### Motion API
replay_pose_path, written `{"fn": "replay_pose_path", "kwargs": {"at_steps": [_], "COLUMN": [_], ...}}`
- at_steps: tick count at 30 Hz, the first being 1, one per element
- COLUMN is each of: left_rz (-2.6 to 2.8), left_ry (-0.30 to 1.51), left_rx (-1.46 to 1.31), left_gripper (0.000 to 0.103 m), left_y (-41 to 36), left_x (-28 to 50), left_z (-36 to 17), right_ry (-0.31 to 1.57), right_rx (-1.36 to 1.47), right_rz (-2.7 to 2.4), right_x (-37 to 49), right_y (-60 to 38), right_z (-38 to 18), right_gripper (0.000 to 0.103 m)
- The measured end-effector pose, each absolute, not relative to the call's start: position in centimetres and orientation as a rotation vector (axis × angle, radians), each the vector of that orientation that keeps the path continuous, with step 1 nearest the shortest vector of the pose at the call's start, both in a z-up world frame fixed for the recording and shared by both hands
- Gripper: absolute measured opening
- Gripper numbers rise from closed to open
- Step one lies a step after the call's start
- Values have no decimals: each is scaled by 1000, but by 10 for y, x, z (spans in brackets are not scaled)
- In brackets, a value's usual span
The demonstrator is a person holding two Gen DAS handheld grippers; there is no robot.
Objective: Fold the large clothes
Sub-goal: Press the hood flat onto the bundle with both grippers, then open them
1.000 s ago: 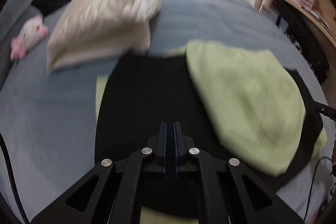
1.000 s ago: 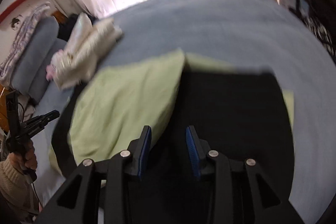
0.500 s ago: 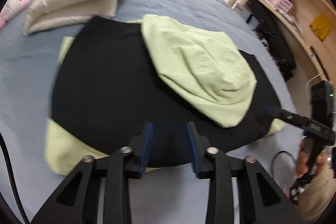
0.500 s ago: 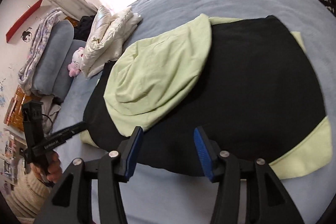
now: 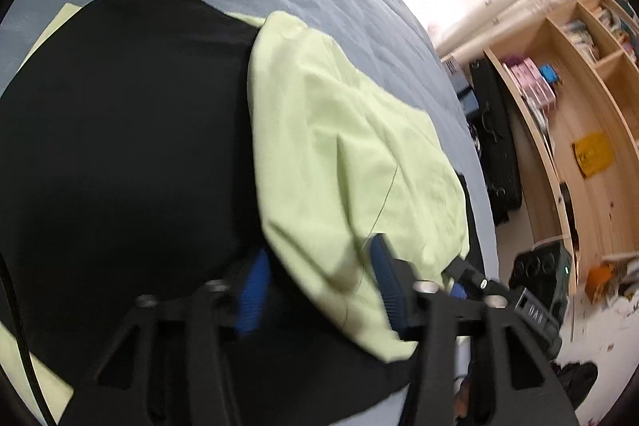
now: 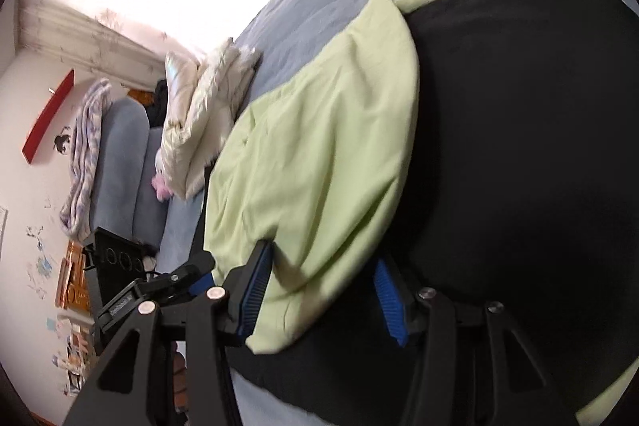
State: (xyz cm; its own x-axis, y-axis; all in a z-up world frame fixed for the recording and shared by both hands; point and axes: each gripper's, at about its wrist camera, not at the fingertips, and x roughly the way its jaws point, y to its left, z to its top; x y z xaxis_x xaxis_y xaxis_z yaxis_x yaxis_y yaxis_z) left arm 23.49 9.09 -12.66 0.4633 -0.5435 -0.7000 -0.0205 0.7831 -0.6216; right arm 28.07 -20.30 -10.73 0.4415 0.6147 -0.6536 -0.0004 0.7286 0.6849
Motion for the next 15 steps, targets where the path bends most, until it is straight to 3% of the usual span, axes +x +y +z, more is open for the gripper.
{"fn": "replay_pose_path", "kwargs": {"at_steps": [1,2,3,8,12,15], "left_rz": [-333,-313,-291,-178,-113,-102], "left_ry": [1057,1055,1044,1082,1131,1112], "left_rx": [-603,-595,-590,-431,-366,-337], "left_gripper": [6,6,5,5,7,22], "left_y": [88,85,82,57,44,43], "left_x": [237,237,234,214,211,208], "left_z": [-126,-124,-121,-111,-128,-116], "right_ry": [1047,1033,1027,1038,1140,1129], "right_rx": [662,637,619,670,552,579], "right_rz": [420,425,421,326,227,206], "right_x": [281,282,282,265,262,258], "right_y": [-202,-199,-197,-207,-196,-199], "right_z": [-106,-102,-98,-87,-117,-109], "right_gripper": [36,16,10,8,9,17]}}
